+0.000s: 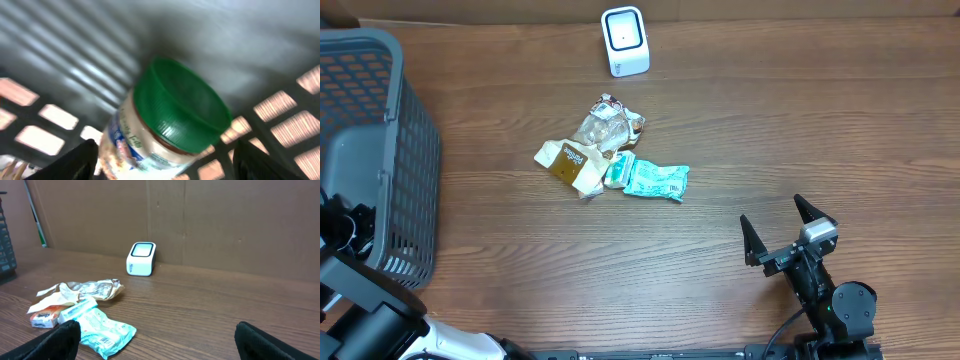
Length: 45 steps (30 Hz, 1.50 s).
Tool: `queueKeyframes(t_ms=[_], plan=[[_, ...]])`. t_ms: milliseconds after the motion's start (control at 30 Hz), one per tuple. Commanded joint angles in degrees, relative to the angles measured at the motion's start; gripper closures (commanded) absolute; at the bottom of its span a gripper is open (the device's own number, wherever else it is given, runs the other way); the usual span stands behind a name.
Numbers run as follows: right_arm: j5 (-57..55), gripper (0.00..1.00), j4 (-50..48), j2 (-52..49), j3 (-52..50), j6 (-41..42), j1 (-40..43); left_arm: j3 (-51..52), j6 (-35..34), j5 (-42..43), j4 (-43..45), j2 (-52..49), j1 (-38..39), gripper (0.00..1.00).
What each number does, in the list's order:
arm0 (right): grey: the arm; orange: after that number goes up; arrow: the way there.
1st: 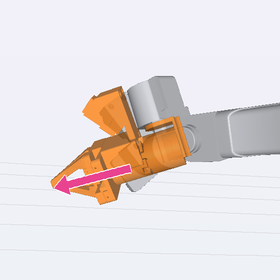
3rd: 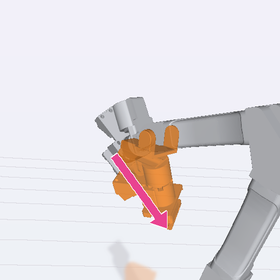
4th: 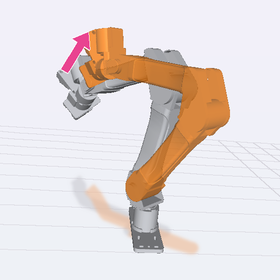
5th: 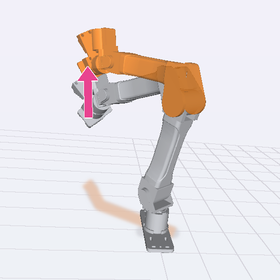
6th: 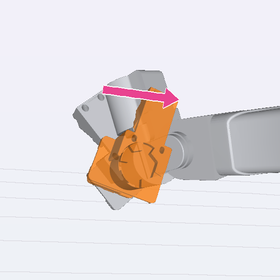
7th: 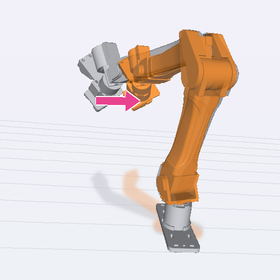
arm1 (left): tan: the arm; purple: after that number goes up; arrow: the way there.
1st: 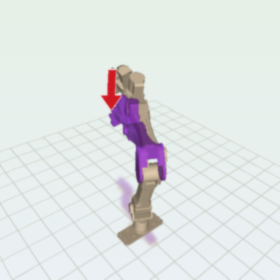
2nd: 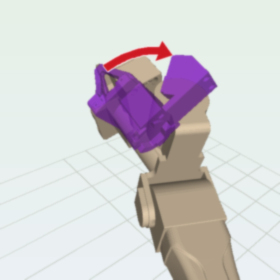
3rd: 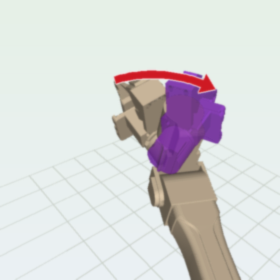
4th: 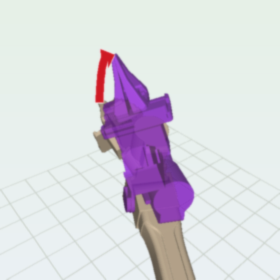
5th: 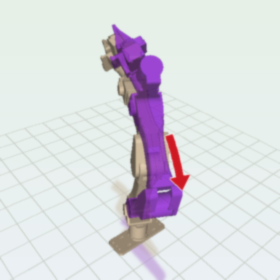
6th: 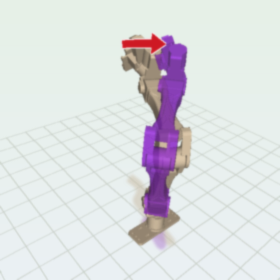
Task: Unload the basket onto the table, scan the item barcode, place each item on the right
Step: 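Move the left gripper back into the basket toward the green-lidded jar, then grasp the green-lidded jar in the basket with the left gripper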
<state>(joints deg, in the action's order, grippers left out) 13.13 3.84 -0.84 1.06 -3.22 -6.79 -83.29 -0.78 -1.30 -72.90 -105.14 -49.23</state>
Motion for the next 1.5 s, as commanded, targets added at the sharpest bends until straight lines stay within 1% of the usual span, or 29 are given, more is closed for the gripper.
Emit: queueKeyframes(t_ms=[0, 200, 367, 467, 567, 667, 833, 1000, 1067, 1233, 1333, 1467], plan=[[0.0, 0.00, -0.4, 0.7, -0.6, 0.2, 0.0, 0.5, -4.6, -5.5, 1.3, 0.3, 0.1, 0.29], [0.0, 0.00, -0.4, 0.7, -0.6, 0.2, 0.0, 0.5, -4.6, -5.5, 2.6, 0.3, 0.1, 0.31], [0.0, 0.00, -0.4, 0.7, -0.6, 0.2, 0.1, 1.0, -4.6, -4.7, 1.6, 0.3, 0.1, 0.27], [0.0, 0.00, -0.4, 0.7, -0.6, 0.2, 0.0, 2.7, -4.6, -4.1, 2.3, 0.3, 0.2, 0.26], [0.0, 0.00, -0.4, 0.7, -0.6, 0.2, 0.1, 5.7, -4.6, -3.1, 4.2, 0.3, 0.2, 0.27], [0.0, 0.00, -0.4, 0.7, -0.6, 0.2, 0.0, 8.9, -4.6, -2.6, 6.6, 0.3, 0.2, 0.32], [0.0, 0.00, -0.4, 0.7, -0.6, 0.2, 0.0, 10.9, -4.7, -1.4, 9.1, 0.3, 0.2, 0.47], [0.0, 0.00, -0.4, 0.7, -0.6, 0.2, 0.1, 10.8, -4.6, -1.4, 10.3, 0.3, 0.2, 0.51], [0.0, 0.00, -0.4, 0.7, -0.6, 0.2, 0.0, 10.7, -4.7, -1.4, 10.7, 0.3, 0.2, 0.56], [0.0, 0.00, -0.4, 0.7, -0.6, 0.2, 0.0, 8.7, -4.7, -0.2, 10.3, 0.3, 0.2, 0.66], [0.0, 0.00, -0.4, 0.7, -0.6, 0.2, 0.0, 5.9, -5.6, 1.3, 9.0, 0.3, 0.2, 0.67], [0.0, 0.00, -0.4, 0.7, -0.6, 0.2, 0.0, 0.2, -6.1, 4.7, 6.0, 0.3, 0.2, 0.64]])
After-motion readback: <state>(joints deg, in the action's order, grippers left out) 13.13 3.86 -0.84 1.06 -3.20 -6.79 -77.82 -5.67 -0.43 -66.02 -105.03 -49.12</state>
